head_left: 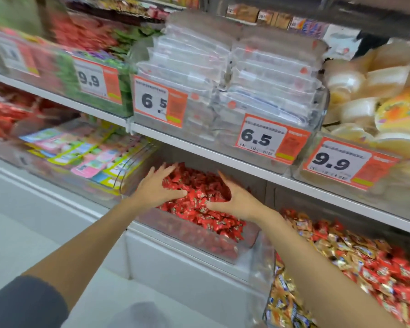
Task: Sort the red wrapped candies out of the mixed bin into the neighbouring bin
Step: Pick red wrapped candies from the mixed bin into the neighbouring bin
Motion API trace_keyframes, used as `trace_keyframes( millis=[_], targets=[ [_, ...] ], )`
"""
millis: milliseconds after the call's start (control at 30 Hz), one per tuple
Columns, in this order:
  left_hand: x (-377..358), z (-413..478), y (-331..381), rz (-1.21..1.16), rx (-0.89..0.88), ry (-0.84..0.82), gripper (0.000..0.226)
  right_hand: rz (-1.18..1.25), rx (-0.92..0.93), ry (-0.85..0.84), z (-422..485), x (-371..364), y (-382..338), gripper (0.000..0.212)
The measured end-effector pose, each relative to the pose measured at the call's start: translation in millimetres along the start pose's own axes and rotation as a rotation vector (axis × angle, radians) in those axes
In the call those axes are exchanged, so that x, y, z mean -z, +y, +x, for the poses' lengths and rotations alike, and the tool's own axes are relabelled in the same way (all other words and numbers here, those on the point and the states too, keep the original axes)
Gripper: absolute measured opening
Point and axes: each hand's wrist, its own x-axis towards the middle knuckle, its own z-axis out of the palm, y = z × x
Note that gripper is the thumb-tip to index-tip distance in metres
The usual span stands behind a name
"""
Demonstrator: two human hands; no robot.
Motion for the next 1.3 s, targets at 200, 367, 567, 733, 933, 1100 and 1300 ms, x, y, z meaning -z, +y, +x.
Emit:
trace_keyframes(
  millis=[200,367,567,733,933,1100,1300],
  targets=[
    [-23.5,-36.5,26.8,-0.191,-0.106,0.14,0.024,-0.101,0.078,0.417,-68.9,27.2,14.5,0.023],
    [-70.5,-84.0,113.5,-0.275,-0.284,0.021,0.02,-0.104,-0.066,0.423,-163.4,60.6,65.2,0.018],
    [-138.1,-122.2,205.6,-0.235,-0.446,-0.207,0.021,-0.072,-0.322,0.31,-270.6,93.2,131.0,0.017],
    [-185.1,-113.7,220.8,-0.045,-0.422,-0.323,0.015,0.034,-0.406,0.36,-310.1,93.2,154.9,0.032],
    [-216.0,-97.5,218.2,0.385,-0.454,-0.338,0.032,0.105,-0.259,0.28,-281.5,72.1,141.7,0.033],
    [-210.0,-92.8,223.8,0.334,-0.476,-0.349,0.014,-0.108,-0.165,0.044,-282.6,64.4,158.6,0.028],
    [-211.1,-98.3,235.2,0.042,-0.462,-0.454,0.029,0.153,-0.325,0.16,-312.9,102.9,168.7,0.018]
  ],
)
